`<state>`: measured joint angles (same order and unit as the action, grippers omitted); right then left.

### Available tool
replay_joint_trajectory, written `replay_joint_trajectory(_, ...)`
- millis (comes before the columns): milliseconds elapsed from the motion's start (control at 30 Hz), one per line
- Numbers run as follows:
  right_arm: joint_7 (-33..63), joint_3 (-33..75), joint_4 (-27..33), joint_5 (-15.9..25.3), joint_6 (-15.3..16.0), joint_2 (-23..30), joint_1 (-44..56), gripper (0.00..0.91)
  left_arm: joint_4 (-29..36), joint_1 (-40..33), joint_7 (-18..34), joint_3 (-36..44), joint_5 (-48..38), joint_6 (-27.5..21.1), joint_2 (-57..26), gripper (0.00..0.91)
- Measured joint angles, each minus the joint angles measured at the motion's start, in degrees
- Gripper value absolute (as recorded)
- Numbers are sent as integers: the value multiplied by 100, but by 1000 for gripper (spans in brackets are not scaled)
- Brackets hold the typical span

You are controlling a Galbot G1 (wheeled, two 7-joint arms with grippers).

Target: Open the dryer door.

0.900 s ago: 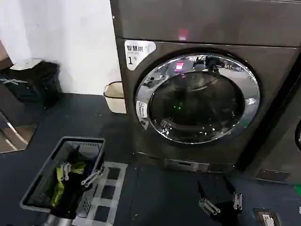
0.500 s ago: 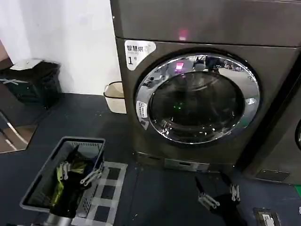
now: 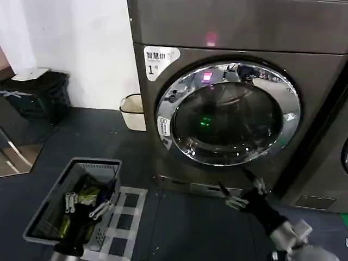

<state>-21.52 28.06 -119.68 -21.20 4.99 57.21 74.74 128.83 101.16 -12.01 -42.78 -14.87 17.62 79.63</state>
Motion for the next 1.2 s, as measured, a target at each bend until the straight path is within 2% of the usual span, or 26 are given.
replay_joint_trajectory(367, -56, -1401, 1111, 27, 21, 138, -1812, 907, -135, -5, -98, 40, 11, 123, 28, 907)
replay_joint_trajectory(733, -111, -2365, 2091, -222, -5, 289, -3144, 907, -163, 19, -152, 20, -6, 165, 104, 907)
replay_joint_trajectory(1200, -175, -2957, 2960, -196, -39, 854, -4116, 907, -116, 149, -251, 13, 24, 163, 215, 907)
